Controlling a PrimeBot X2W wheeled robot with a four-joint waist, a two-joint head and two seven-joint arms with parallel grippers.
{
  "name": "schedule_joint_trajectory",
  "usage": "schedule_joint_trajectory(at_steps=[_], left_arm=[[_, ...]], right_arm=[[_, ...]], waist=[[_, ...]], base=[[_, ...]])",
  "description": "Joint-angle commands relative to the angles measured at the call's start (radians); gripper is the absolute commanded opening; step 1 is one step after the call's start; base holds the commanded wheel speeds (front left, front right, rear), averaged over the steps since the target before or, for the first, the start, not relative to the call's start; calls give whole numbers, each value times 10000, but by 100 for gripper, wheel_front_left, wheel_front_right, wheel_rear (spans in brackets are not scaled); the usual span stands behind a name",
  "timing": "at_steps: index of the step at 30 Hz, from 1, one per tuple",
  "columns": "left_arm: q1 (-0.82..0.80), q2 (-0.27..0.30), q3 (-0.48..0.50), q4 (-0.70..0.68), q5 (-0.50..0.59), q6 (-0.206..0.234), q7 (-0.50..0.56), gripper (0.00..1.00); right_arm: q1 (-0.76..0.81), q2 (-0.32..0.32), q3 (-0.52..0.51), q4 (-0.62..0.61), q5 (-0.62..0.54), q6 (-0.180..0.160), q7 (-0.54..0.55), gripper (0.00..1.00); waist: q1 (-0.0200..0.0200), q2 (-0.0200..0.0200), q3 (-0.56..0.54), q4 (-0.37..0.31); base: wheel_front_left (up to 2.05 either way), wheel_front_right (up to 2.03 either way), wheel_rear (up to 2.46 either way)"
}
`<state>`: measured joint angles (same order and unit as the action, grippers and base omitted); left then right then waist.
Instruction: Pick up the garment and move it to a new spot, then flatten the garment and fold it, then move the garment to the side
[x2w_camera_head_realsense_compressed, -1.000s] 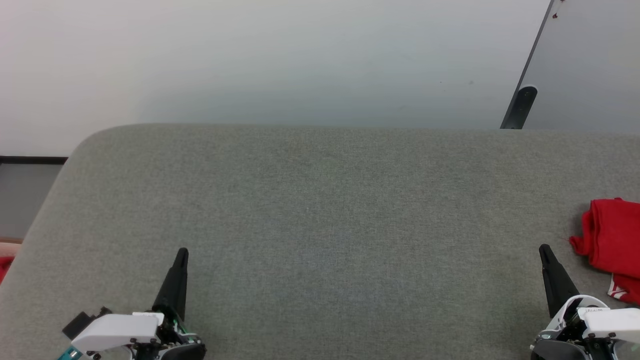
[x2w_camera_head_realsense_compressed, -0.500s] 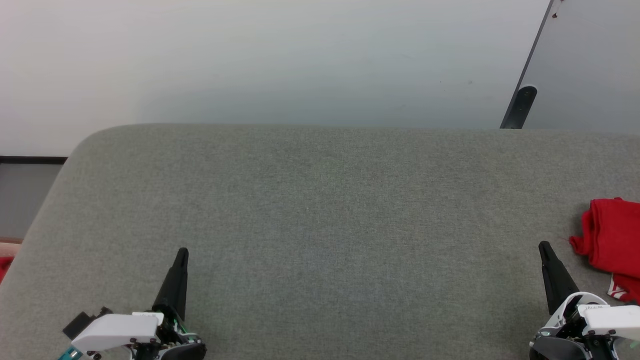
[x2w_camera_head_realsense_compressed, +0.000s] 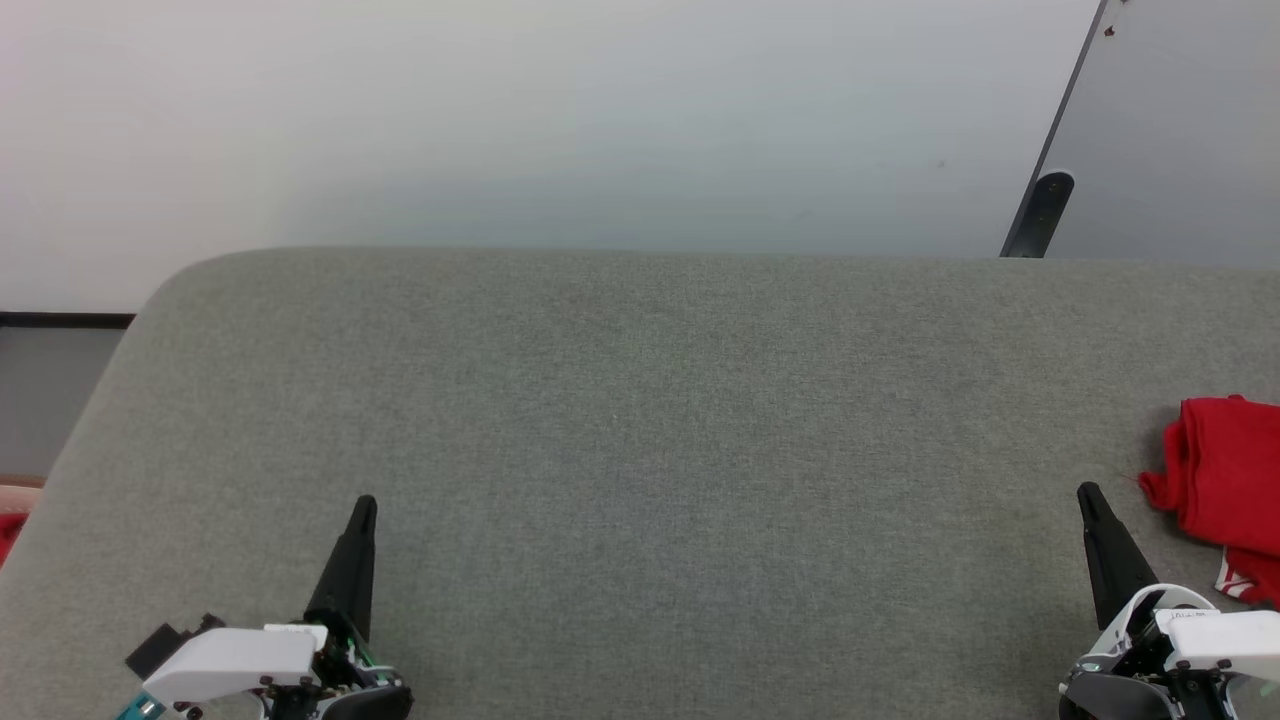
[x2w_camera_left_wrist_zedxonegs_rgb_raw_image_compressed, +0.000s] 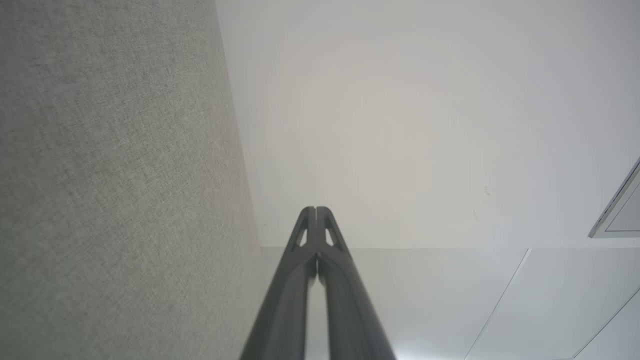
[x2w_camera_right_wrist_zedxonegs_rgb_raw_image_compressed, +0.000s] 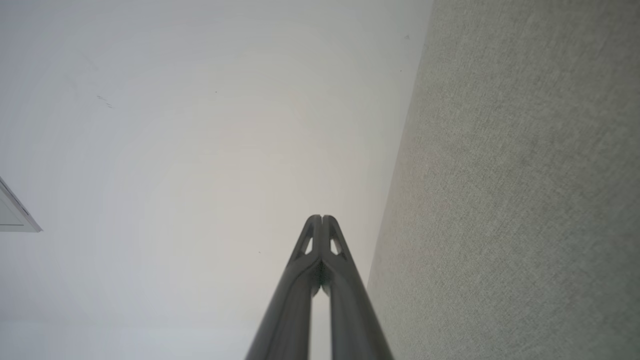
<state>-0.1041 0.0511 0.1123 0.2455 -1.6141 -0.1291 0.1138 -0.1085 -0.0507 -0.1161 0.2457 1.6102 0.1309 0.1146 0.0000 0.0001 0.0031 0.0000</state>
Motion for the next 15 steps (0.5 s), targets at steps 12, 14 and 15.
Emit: schedule_joint_trajectory(at_steps=[12,14,15], left_arm=[[-107,-17,33,17,-1,-55,15,0],[-107,-16,33,17,0,-55,17,0],[-107,-17,35,16,1,-55,17,0]], right_arm=[[-25,31,40,7,49,-3,8,0],[-25,31,40,7,49,-3,8,0],[-25,31,40,7,48,-3,8,0]], waist=[[0,-1,0,0],[0,-1,0,0],[0,-1,0,0]], base=[[0,0,0],[0,0,0],[0,0,0]])
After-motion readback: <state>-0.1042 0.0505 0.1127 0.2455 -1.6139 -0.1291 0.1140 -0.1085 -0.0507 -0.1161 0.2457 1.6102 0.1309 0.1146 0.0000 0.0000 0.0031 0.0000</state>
